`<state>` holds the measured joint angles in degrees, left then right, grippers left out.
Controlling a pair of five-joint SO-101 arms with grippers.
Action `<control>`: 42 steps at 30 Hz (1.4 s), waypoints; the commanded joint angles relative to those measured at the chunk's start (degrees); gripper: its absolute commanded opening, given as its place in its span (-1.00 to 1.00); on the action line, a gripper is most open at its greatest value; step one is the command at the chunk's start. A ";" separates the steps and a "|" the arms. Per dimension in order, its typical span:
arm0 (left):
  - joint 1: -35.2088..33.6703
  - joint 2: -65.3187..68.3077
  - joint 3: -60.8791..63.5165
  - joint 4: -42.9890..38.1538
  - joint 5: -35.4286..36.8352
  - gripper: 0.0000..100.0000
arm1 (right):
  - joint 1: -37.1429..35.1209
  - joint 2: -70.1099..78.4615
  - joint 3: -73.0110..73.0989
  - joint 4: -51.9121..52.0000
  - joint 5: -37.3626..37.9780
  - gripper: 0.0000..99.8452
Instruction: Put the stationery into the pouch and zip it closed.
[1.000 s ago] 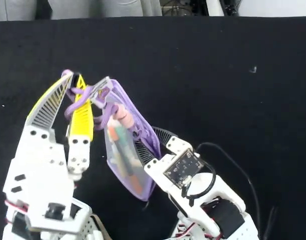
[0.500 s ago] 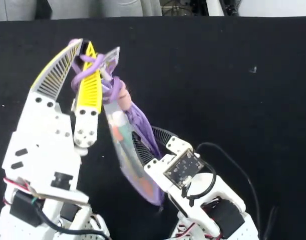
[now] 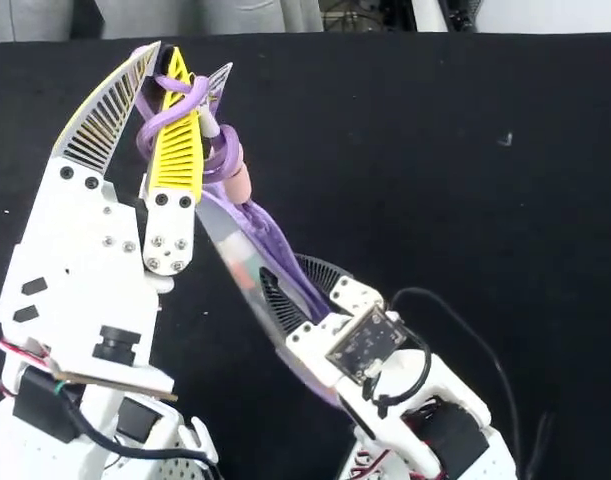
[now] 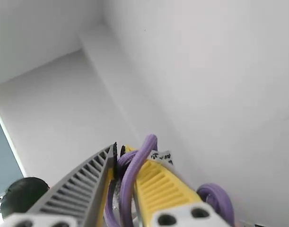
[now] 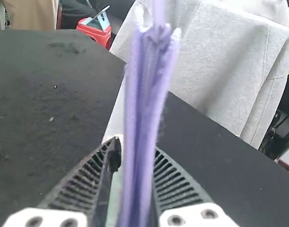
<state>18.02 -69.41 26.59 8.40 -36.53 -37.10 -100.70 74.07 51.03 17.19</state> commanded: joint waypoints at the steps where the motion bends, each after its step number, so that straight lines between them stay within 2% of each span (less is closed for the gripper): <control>1: -0.40 0.53 -13.85 -3.52 -0.53 -0.94 | -0.62 0.92 5.49 0.62 1.49 -0.98; 5: -0.75 6.33 -20.53 -2.99 -0.53 -0.94 | -0.62 0.92 5.32 0.70 1.41 -0.98; 9: -1.27 8.62 -21.49 -1.23 -0.62 -0.94 | -0.62 0.92 5.32 0.88 1.49 -0.98; 16: -10.33 8.44 -17.98 13.89 -0.09 -0.94 | -0.35 0.48 5.23 1.05 1.49 -0.98; 20: -19.21 8.44 -12.53 19.60 2.11 -0.94 | -0.35 0.48 5.23 1.05 1.58 -0.98; 24: -28.18 8.88 -5.58 17.85 13.27 -0.94 | -0.35 0.40 5.23 1.05 1.58 -0.98; 28: -33.63 8.79 4.26 9.41 19.87 -0.94 | -0.35 0.40 5.23 1.05 1.58 -0.98; 37: -35.12 8.44 27.03 -5.80 20.48 -0.94 | -0.35 0.40 5.49 1.05 1.58 -0.98; 42: -35.12 8.62 33.71 -7.56 20.48 -0.94 | -0.35 0.40 5.49 1.05 1.58 -0.98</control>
<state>-15.21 -60.35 58.51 2.77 -17.10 -37.27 -100.62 78.81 50.59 17.80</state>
